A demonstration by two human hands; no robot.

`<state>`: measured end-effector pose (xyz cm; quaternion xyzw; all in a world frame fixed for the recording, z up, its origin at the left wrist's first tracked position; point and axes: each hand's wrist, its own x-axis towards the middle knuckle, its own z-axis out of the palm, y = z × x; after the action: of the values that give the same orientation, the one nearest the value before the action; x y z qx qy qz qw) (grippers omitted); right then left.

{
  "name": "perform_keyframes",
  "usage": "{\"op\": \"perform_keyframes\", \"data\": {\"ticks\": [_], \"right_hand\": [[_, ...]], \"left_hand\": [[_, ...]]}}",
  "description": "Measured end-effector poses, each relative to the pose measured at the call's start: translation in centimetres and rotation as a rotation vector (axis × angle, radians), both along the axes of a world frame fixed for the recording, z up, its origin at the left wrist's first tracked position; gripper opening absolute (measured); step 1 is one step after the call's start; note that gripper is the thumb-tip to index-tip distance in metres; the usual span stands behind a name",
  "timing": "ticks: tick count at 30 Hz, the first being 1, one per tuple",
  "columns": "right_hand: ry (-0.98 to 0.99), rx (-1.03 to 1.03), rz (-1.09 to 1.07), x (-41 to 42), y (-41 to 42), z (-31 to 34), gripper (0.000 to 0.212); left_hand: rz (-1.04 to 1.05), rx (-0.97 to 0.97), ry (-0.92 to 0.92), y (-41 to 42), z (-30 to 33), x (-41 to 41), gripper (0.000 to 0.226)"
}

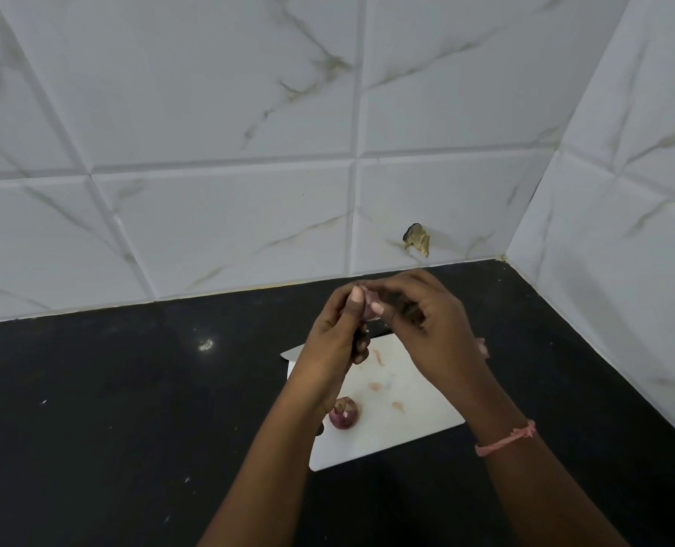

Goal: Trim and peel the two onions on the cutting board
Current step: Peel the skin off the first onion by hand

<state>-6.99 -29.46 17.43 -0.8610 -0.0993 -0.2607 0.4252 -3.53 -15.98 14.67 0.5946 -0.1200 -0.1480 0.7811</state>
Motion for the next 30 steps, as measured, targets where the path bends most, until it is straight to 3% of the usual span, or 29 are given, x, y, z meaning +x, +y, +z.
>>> {"op": "perform_keyframes", "data": {"ticks": [6,12,16,21,26,30], "right_hand": [[-0.003,0.024,-0.028,0.5,0.0,-0.5,0.007],[0.070,-0.033,0.023,0.3,-0.3,-1.1,0.010],[0.196,-0.169,0.016,0.1,-1.4,-1.6,0.015],[0.394,-0.368,-0.159,0.7,-3.1,-2.2,0.016],[0.120,-0.084,-0.359,0.1,-2.3,-2.0,0.012],[-0.045,0.027,-0.135,-0.3,-1.0,-0.8,0.018]], "left_hand": [[0.002,0.003,-0.014,0.2,-0.2,0.0,0.044],[0.030,-0.049,0.038,0.2,-0.2,0.2,0.044],[0.054,-0.076,0.142,0.3,-0.2,0.5,0.046],[0.080,-0.089,0.268,0.2,0.2,0.3,0.054],[0.068,-0.075,0.259,0.3,0.2,0.3,0.059],[0.070,-0.038,0.188,0.4,0.2,0.2,0.053]]}}
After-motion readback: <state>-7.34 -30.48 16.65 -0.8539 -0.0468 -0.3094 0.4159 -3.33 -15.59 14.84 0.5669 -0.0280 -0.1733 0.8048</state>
